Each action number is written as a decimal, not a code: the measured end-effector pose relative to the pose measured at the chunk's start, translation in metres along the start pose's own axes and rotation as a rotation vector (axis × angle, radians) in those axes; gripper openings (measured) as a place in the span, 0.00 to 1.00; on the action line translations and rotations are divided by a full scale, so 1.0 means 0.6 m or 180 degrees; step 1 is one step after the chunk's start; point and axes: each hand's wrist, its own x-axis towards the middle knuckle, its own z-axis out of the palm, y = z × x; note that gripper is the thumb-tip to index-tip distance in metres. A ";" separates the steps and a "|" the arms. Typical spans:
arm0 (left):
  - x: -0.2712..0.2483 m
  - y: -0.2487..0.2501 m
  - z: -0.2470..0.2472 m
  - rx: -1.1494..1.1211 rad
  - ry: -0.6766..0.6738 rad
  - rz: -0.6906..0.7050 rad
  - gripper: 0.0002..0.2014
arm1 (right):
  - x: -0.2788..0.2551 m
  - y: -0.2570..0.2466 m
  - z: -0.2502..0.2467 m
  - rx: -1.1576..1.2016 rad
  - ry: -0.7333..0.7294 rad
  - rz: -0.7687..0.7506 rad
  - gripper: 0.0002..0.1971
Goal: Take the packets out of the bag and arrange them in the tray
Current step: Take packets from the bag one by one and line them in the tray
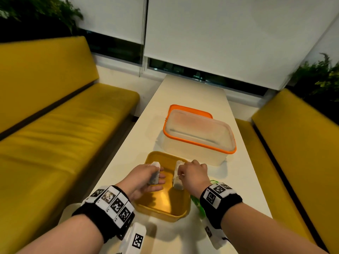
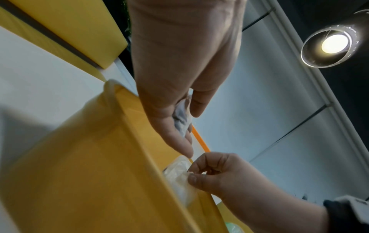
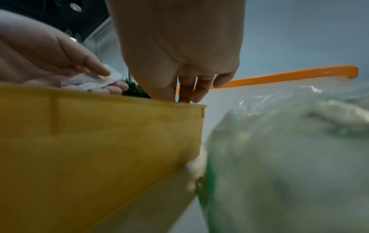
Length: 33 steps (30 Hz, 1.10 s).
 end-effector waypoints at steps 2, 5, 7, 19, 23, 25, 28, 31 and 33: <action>0.000 0.002 0.002 0.0057 -0.0069 -0.0043 0.10 | 0.006 0.004 0.003 -0.0066 0.0015 0.0084 0.13; 0.003 0.000 0.007 0.0189 -0.0129 -0.0058 0.10 | 0.009 0.007 0.004 0.0018 0.0008 0.0152 0.17; 0.008 -0.004 0.011 0.0190 -0.0127 -0.0058 0.11 | 0.007 0.004 -0.001 0.0452 0.0354 0.0116 0.17; 0.026 -0.002 0.026 0.0748 0.0059 0.0020 0.16 | -0.010 -0.008 -0.031 0.1664 0.0000 -0.0357 0.03; 0.026 0.015 0.020 0.0596 0.0187 0.0024 0.15 | -0.008 0.001 -0.010 0.0607 -0.0463 -0.0202 0.06; 0.020 0.017 0.018 0.0543 0.0154 0.0041 0.12 | -0.004 -0.003 -0.004 0.0044 -0.0443 -0.0254 0.07; 0.017 0.012 0.014 0.0460 0.0136 0.0028 0.10 | -0.001 -0.009 -0.001 -0.0504 -0.0222 -0.0382 0.10; 0.021 0.007 0.007 0.0425 0.0190 0.0017 0.10 | -0.001 -0.016 -0.006 -0.0763 -0.0195 -0.0512 0.13; 0.024 0.003 0.004 0.0421 0.0223 0.0016 0.09 | -0.002 -0.019 -0.011 -0.0896 -0.0181 -0.0557 0.15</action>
